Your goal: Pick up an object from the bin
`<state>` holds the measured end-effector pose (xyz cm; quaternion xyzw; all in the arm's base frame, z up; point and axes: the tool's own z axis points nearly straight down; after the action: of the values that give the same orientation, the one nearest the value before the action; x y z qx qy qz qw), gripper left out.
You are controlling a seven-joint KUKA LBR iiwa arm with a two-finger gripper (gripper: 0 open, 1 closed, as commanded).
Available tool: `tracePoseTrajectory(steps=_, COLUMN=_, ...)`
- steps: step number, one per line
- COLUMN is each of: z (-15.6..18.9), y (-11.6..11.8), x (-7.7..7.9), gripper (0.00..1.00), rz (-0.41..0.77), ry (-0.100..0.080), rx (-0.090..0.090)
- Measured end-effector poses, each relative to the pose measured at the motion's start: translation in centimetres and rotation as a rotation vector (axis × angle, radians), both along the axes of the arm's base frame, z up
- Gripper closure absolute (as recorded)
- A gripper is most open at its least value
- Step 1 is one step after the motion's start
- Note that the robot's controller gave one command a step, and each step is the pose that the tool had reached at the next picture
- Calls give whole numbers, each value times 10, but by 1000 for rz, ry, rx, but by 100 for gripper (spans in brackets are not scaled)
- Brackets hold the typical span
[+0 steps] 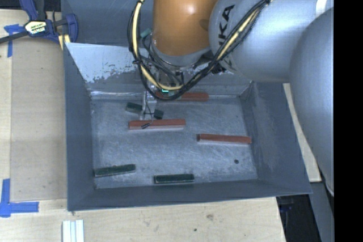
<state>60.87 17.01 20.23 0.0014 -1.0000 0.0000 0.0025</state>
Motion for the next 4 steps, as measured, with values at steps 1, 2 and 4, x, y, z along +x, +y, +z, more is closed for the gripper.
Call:
tracePoseTrajectory(steps=1, z=5, y=-1, x=2, gripper=0, rz=-3, ry=-9, rx=1)
tracePoseTrajectory(steps=2, z=-120, y=-53, x=-5, gripper=100, rz=-172, ry=-10, rx=2)
tracePoseTrajectory(steps=4, z=-64, y=-64, x=-11, gripper=100, rz=-212, ry=-2, rx=-1)
